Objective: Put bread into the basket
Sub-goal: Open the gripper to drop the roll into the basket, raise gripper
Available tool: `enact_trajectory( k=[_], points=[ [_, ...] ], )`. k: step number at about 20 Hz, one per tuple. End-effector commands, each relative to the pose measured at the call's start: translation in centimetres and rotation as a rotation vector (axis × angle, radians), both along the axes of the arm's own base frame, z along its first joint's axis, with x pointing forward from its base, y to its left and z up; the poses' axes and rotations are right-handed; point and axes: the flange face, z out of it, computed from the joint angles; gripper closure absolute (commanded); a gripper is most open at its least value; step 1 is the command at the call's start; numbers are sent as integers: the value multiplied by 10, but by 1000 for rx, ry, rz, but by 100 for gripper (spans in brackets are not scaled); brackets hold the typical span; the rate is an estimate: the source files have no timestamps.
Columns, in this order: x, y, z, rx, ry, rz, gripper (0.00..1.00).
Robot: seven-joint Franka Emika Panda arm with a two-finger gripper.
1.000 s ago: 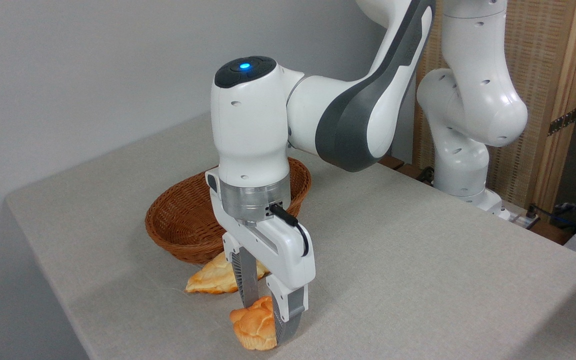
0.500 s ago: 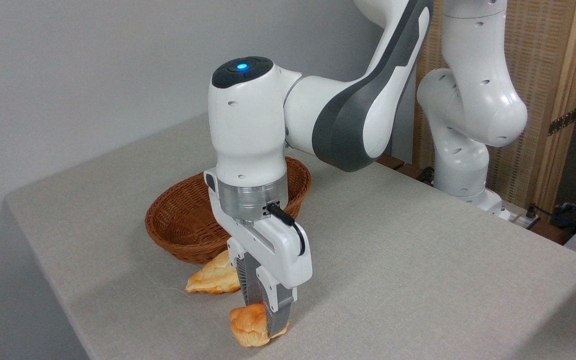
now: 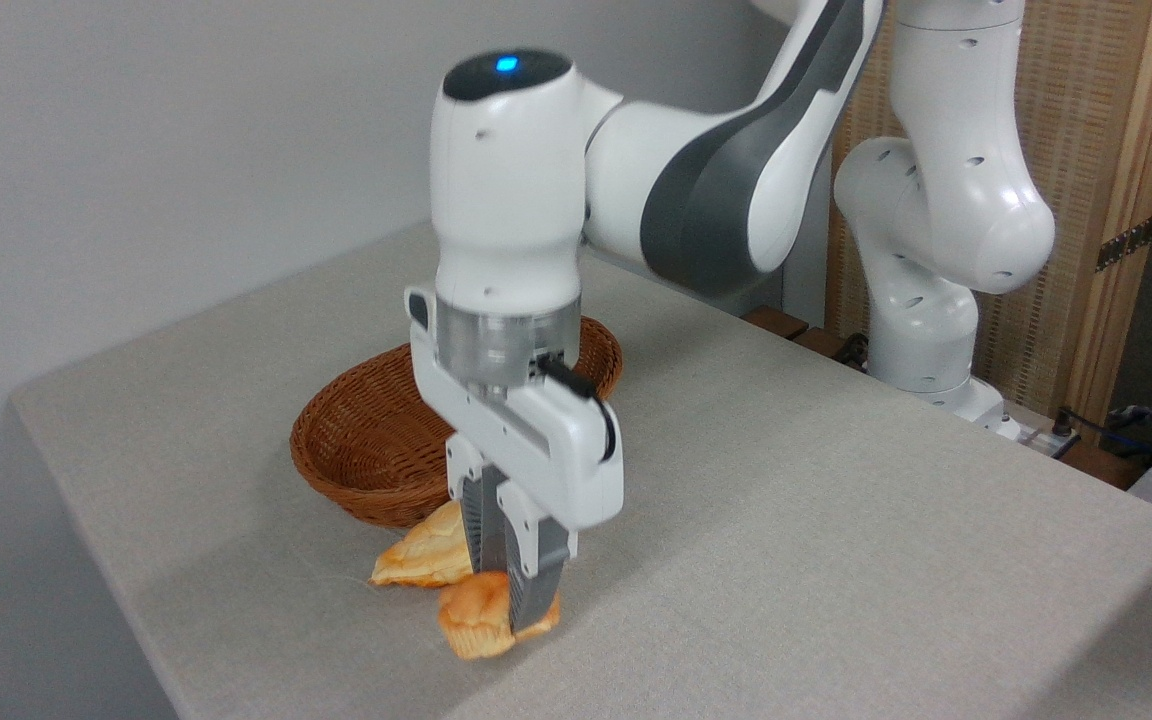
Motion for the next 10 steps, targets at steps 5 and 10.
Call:
enact_trajectory(
  k=[5,10],
  points=[
    [-5,-72,55,-134,-17,55,67],
    [-13,-152,61,-164,-2,58,67]
  ],
)
